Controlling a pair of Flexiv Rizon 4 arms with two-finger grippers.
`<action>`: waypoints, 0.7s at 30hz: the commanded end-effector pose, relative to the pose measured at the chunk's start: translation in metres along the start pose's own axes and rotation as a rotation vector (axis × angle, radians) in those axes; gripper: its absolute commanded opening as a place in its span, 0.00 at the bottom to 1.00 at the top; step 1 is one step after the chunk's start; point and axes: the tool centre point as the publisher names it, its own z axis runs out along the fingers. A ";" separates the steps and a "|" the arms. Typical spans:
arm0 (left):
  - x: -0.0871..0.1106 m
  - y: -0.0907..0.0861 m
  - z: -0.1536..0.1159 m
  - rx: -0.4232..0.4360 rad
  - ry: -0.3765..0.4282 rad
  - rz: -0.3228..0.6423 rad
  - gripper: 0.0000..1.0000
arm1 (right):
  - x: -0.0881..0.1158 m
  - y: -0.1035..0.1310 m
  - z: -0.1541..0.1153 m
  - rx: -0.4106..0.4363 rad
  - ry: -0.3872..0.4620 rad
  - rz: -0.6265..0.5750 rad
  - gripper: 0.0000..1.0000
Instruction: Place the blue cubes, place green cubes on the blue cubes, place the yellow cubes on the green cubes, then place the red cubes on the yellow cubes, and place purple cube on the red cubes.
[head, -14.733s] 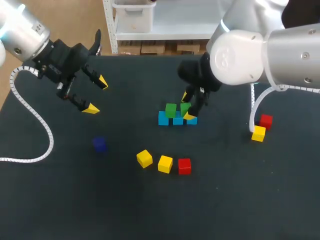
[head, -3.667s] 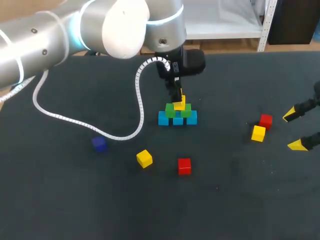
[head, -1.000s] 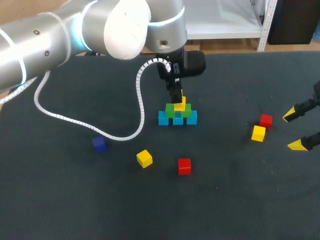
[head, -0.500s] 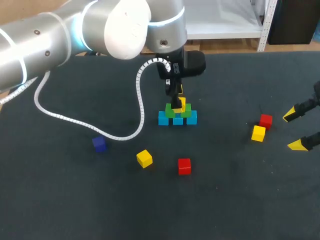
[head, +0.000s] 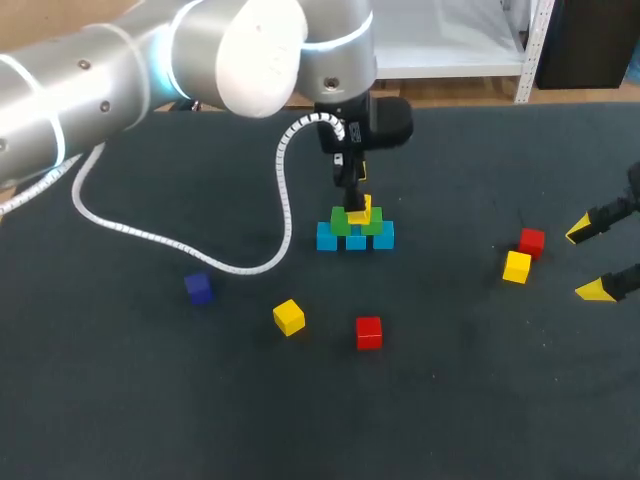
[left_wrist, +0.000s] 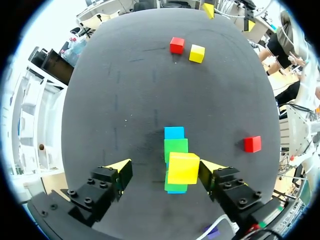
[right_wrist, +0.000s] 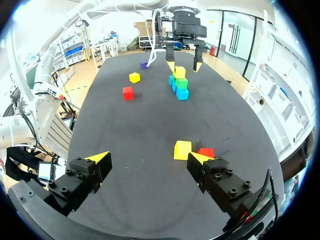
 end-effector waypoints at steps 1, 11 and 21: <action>-0.003 0.007 0.001 0.010 0.009 0.004 0.86 | 0.000 0.000 0.000 0.000 -0.002 -0.001 1.00; 0.000 0.008 0.003 0.011 0.013 0.002 0.87 | 0.000 0.000 0.000 0.000 -0.002 -0.001 1.00; 0.002 -0.009 -0.030 -0.012 -0.094 0.068 1.00 | 0.000 0.000 0.000 0.000 -0.002 -0.001 1.00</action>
